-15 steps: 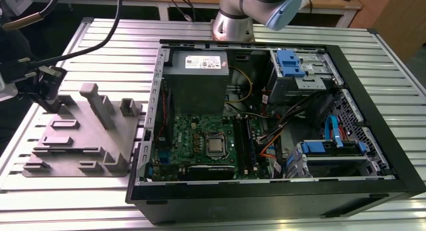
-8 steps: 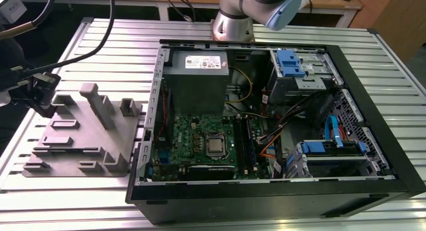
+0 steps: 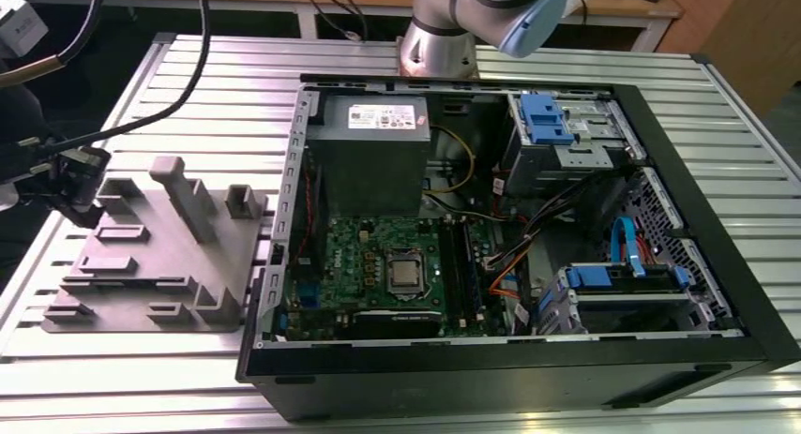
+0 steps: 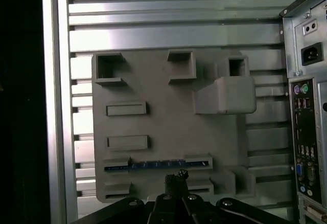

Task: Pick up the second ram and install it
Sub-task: 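Reach for the second ram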

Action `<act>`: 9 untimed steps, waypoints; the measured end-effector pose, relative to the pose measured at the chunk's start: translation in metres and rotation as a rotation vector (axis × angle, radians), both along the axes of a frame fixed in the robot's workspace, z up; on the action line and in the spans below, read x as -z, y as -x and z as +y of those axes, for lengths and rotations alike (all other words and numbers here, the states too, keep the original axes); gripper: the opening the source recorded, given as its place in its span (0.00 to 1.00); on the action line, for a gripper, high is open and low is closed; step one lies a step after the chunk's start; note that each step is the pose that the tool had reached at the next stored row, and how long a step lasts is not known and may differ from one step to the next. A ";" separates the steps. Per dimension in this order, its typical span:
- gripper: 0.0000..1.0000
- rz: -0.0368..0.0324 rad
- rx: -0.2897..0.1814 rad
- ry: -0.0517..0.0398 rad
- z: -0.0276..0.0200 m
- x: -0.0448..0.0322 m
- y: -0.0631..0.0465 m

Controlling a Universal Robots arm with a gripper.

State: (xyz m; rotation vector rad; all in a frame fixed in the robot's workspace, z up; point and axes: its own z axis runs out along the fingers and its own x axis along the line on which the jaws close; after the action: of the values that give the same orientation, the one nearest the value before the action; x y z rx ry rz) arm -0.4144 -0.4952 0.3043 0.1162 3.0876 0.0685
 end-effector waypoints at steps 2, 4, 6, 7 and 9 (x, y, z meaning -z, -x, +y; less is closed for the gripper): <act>0.07 0.0000 0.000 0.0000 -0.0006 0.0023 0.002; 0.07 -0.0002 0.000 -0.0002 -0.0011 0.0050 0.003; 0.07 -0.0001 0.000 -0.0001 -0.0017 0.0076 0.004; 0.07 0.0001 0.000 -0.0001 -0.0019 0.0089 0.005; 0.07 0.0002 0.000 -0.0001 -0.0024 0.0114 0.006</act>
State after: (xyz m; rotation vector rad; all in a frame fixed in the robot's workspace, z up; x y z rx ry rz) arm -0.4206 -0.4976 0.2929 0.1162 3.0878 0.0686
